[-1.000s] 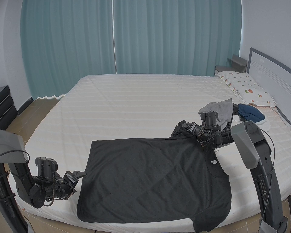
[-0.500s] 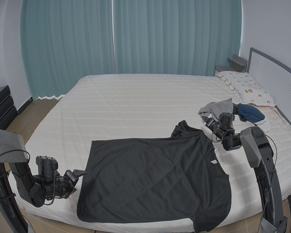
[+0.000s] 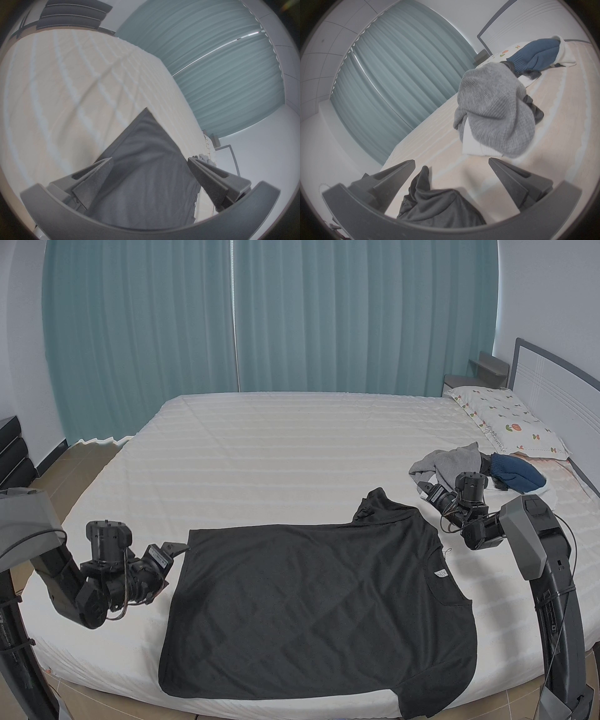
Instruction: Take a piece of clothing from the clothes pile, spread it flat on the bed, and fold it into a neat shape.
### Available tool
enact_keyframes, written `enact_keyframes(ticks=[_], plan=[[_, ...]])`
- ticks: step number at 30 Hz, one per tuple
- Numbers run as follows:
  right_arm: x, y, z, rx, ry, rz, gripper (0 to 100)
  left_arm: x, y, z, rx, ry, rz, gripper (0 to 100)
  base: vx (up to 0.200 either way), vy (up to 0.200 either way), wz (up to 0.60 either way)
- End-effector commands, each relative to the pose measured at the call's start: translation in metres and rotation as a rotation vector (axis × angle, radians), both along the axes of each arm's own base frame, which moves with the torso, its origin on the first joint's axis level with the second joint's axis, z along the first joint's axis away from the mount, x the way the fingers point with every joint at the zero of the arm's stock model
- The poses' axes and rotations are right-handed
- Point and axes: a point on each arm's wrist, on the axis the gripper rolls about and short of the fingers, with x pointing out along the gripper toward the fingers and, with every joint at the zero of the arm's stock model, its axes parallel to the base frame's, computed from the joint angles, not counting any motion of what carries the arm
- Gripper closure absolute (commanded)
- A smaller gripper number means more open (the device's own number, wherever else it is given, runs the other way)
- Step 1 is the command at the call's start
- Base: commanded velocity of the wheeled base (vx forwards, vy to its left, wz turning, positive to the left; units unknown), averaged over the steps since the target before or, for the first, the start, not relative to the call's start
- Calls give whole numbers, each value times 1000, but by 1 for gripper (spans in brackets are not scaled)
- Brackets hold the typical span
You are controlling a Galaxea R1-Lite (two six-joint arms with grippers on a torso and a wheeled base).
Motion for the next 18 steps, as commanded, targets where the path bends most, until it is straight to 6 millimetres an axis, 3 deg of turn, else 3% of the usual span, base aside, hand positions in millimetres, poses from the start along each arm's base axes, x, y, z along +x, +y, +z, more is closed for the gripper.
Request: enact_keyframes(ticks=[1, 6, 11, 18], plan=[[-10, 8, 5, 3, 34, 42, 0, 75, -17, -14, 11, -7, -18, 0, 0, 0, 0], [-11, 10, 5, 3, 35, 45, 0, 118, -8, -29, 81, -54, -1, 0, 0, 0, 0], [-11, 12, 4, 1, 40, 47, 0, 145, -4, -45, 144, -66, -3, 0, 0, 0, 0], [-11, 10, 3, -3, 43, 37, 0, 155, 1, -57, 202, -54, 45, 0, 0, 0, 0]])
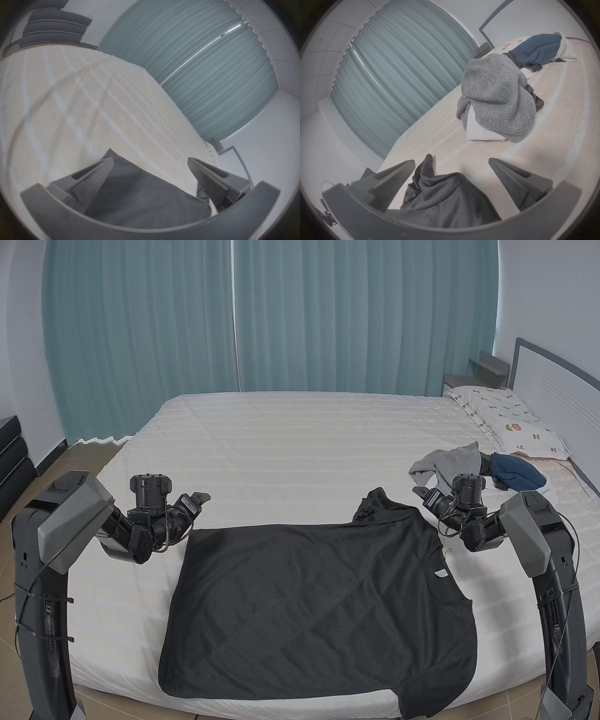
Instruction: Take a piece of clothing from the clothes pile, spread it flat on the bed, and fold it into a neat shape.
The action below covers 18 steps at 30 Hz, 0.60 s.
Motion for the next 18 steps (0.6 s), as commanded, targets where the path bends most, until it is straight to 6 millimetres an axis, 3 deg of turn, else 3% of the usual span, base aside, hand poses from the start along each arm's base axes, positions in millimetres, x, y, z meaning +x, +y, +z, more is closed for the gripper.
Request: enact_keyframes(ticks=[1, 12, 13, 18], plan=[[0, -1, 3, -4, -3, -5, 0, 10, 5, -34, 42, 53, 15, 0, 0, 0, 0], [0, 2, 1, -33, -3, 2, 0, 16, 4, -37, 53, 40, 16, 0, 0, 0, 0], [0, 2, 1, -34, -3, 2, 0, 17, 4, -39, 52, 43, 15, 100, 0, 0, 0], [0, 2, -8, -37, 13, 3, 0, 17, 2, -40, 52, 43, 12, 100, 0, 0, 0]])
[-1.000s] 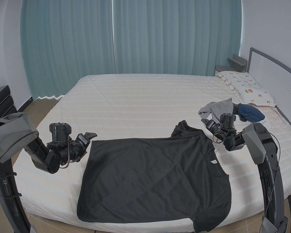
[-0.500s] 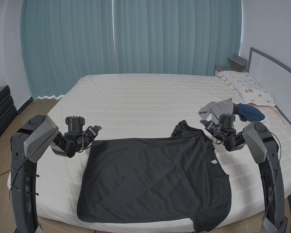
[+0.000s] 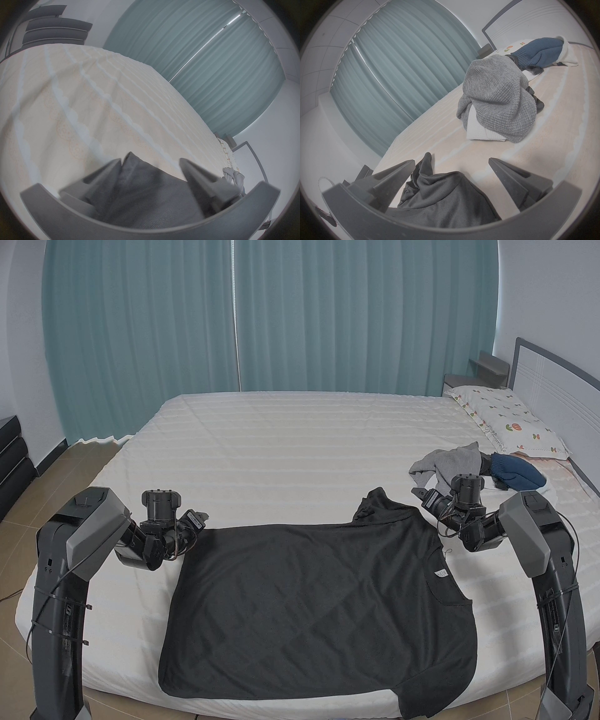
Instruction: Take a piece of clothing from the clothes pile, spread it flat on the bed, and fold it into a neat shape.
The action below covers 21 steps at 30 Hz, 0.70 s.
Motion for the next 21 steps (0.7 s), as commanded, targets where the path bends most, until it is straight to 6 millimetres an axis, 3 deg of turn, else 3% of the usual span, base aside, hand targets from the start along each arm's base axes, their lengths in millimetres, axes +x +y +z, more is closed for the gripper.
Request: enact_keyframes(ticks=[1, 11, 21], plan=[[0, 0, -9, -1, 16, 2, 0, 1, -1, -2, -1, 2, -1, 100, 0, 0, 0], [-1, -6, -26, -32, 40, 17, 0, 2, 14, 14, -13, -37, 77, 100, 0, 0, 0], [0, -4, -24, -19, 31, 58, 0, 4, 23, 16, -13, -50, 98, 100, 0, 0, 0]])
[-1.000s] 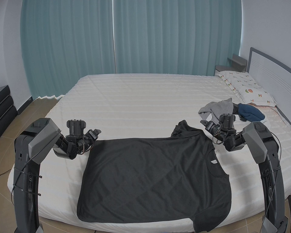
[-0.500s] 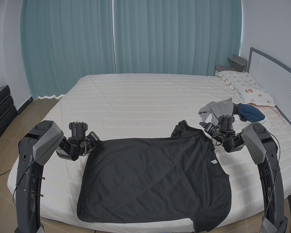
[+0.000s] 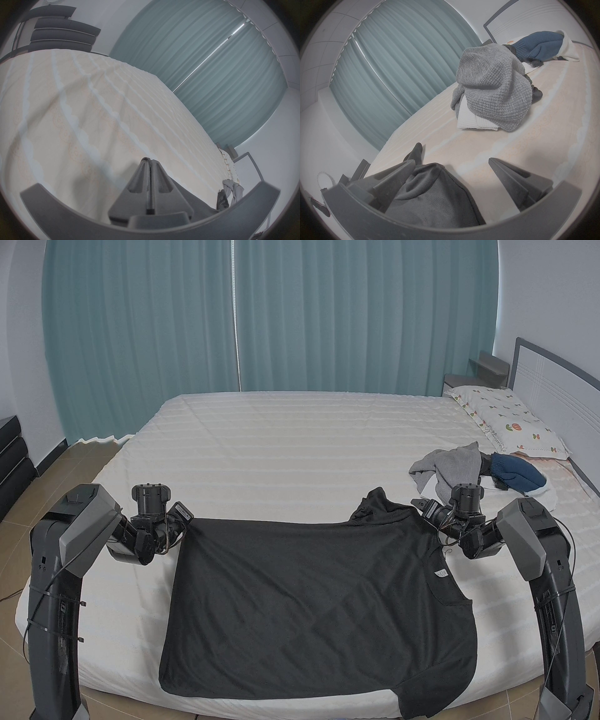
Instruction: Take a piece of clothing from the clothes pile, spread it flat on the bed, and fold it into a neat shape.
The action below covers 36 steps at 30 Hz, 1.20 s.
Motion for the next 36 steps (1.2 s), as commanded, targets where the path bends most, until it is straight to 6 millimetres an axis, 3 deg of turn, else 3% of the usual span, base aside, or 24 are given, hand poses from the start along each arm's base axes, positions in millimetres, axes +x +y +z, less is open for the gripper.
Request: enact_keyframes(ticks=[1, 16, 17, 30, 36], plan=[[0, 3, -1, 4, 1, 16, 0, 1, 1, 3, -1, -9, 2, 100, 0, 0, 0], [7, 6, -12, -28, 8, 69, 0, 2, 0, 3, -1, -14, -1, 100, 0, 0, 0], [7, 6, -12, -28, 10, 69, 100, 2, 0, 3, -1, -14, -1, 100, 0, 0, 0], [9, 5, -3, -35, -19, 63, 100, 2, 0, 4, 0, -15, 0, 100, 0, 0, 0], [16, -7, 14, -45, -104, 0, 100, 7, -1, 10, 9, -40, -4, 100, 0, 0, 0]])
